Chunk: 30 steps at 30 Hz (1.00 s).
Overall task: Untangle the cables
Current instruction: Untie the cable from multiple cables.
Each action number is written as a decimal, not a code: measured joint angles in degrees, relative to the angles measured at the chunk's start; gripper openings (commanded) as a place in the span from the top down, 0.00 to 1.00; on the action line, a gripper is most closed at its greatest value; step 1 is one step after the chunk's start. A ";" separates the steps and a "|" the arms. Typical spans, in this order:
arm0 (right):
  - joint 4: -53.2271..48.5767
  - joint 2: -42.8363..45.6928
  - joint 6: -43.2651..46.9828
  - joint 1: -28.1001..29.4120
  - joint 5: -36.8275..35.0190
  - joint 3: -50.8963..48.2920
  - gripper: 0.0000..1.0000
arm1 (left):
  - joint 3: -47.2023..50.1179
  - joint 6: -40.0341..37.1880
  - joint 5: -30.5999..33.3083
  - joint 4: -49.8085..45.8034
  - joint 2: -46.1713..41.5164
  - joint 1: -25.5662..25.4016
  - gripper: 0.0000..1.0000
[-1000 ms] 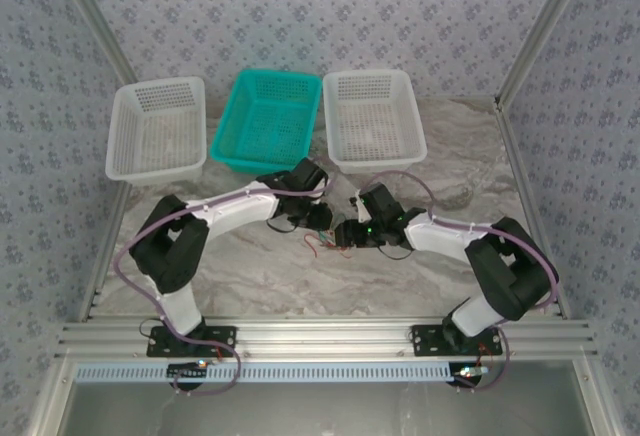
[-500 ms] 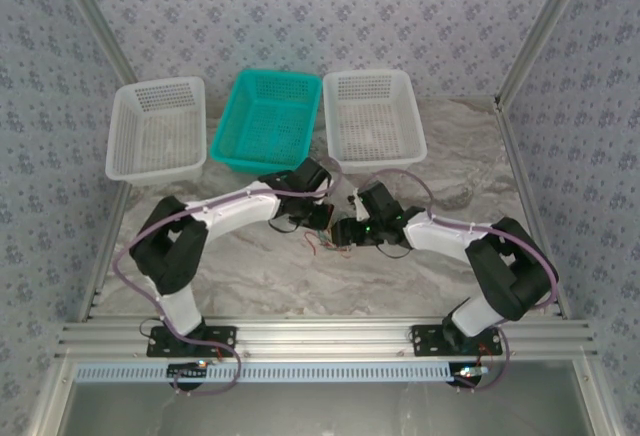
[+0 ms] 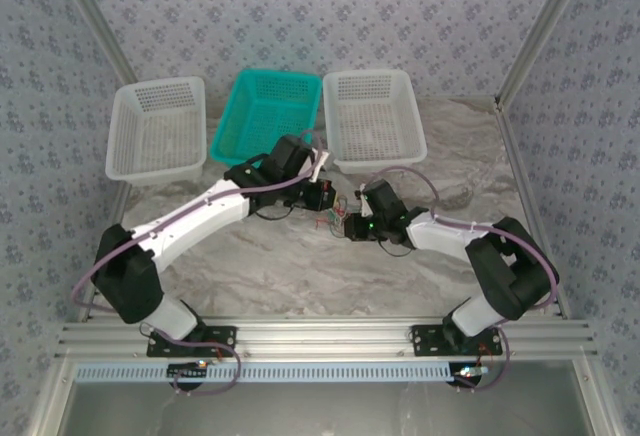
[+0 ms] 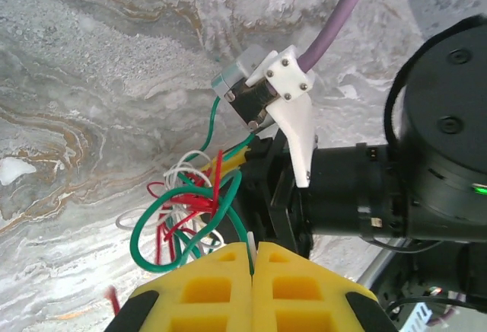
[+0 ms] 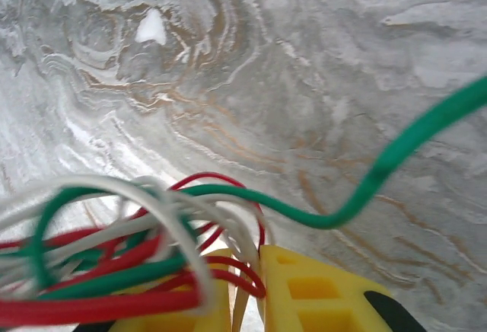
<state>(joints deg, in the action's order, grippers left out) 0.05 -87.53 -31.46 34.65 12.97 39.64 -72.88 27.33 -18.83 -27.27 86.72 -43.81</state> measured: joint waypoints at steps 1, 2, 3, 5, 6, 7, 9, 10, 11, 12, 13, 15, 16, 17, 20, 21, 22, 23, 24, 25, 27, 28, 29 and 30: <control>0.42 0.00 -0.15 -0.20 -0.07 -0.39 0.81 | 0.20 0.20 -0.11 -0.02 -0.66 0.48 1.00; 0.72 0.07 -0.42 -0.42 -0.02 -0.90 0.80 | 0.52 0.37 -0.28 -0.02 -1.53 1.07 1.00; 1.03 0.15 -0.68 -0.63 0.13 -1.36 0.78 | 1.03 0.52 -0.37 -0.02 -2.64 1.88 1.00; 1.01 0.22 -1.07 -1.07 0.39 -2.05 0.69 | 1.90 0.83 -0.76 0.02 -4.70 3.28 1.00; 0.72 0.26 -1.03 -1.27 0.59 -2.34 0.63 | 2.43 0.83 -0.94 0.02 -6.01 3.96 1.00; 0.13 0.44 -1.07 -1.40 0.85 -2.51 0.58 | 2.71 0.81 -0.96 0.07 -6.95 4.42 1.00; -1.49 1.95 -0.13 -1.46 1.14 -2.84 0.51 | 2.97 0.79 -1.29 0.15 -8.92 5.14 1.00; -2.25 3.28 0.35 -1.33 1.16 -2.91 0.49 | 2.99 0.76 -1.51 0.24 -9.51 5.18 1.00; -3.15 5.64 1.20 -0.98 0.98 -2.91 0.47 | 3.08 0.72 -1.84 0.46 -9.97 5.14 1.00; -3.67 8.35 2.21 -0.52 0.74 -2.84 0.44 | 3.32 0.57 -2.29 0.59 -10.27 5.05 1.00; -4.02 11.02 3.19 -0.04 0.59 -2.69 0.42 | 3.72 0.52 -2.69 0.76 -10.47 5.03 1.00; -4.20 17.16 6.58 1.42 -0.42 -1.70 0.36 | 4.85 0.20 -3.67 0.94 -10.54 4.79 1.00; -3.67 19.54 8.41 2.19 -1.14 -1.20 0.33 | 5.38 0.04 -4.13 0.94 -10.51 4.61 1.00; -2.40 21.84 10.78 3.13 -2.12 -0.87 0.30 | 5.88 -0.39 -4.59 0.90 -10.51 4.35 1.00; 4.33 25.38 17.90 4.94 -3.87 -1.14 0.27 | 6.32 -2.16 -6.36 0.87 -10.45 3.56 1.00; 7.17 25.57 20.37 5.03 -4.20 -1.49 0.26 | 6.32 -2.93 -7.06 0.92 -10.45 3.39 1.00; 9.09 25.49 22.16 5.01 -4.24 -1.77 0.26 | 6.32 -3.45 -7.56 0.90 -10.45 3.23 1.00; 11.02 25.20 24.22 4.96 -4.20 -2.10 0.26 | 6.32 -4.02 -7.87 0.90 -10.45 3.17 1.00; 12.28 24.83 26.05 4.83 -3.69 -2.29 0.26 | 6.32 -4.44 -8.09 0.85 -10.45 3.15 1.00; 13.14 24.39 27.69 4.81 -2.93 -2.36 0.26 | 6.32 -4.83 -8.26 0.83 -10.45 3.15 1.00; 15.28 23.63 31.15 4.81 -0.46 -2.82 0.26 | 6.32 -5.27 -8.81 0.70 -10.45 3.19 1.00; 16.31 23.52 32.52 4.70 0.90 -3.34 0.27 | 6.34 -5.31 -8.94 0.55 -10.45 3.19 1.00; 17.64 23.45 34.18 4.68 2.75 -4.17 0.28 | 6.43 -5.40 -9.31 0.72 -10.45 3.19 1.00; 18.80 23.39 35.74 4.70 4.74 -5.05 0.29 | 6.56 -5.46 -9.79 0.96 -10.45 3.19 1.00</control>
<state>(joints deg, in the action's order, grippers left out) 18.85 -64.14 4.27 39.35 17.72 34.59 -66.32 21.87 -28.62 -26.30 76.27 -40.62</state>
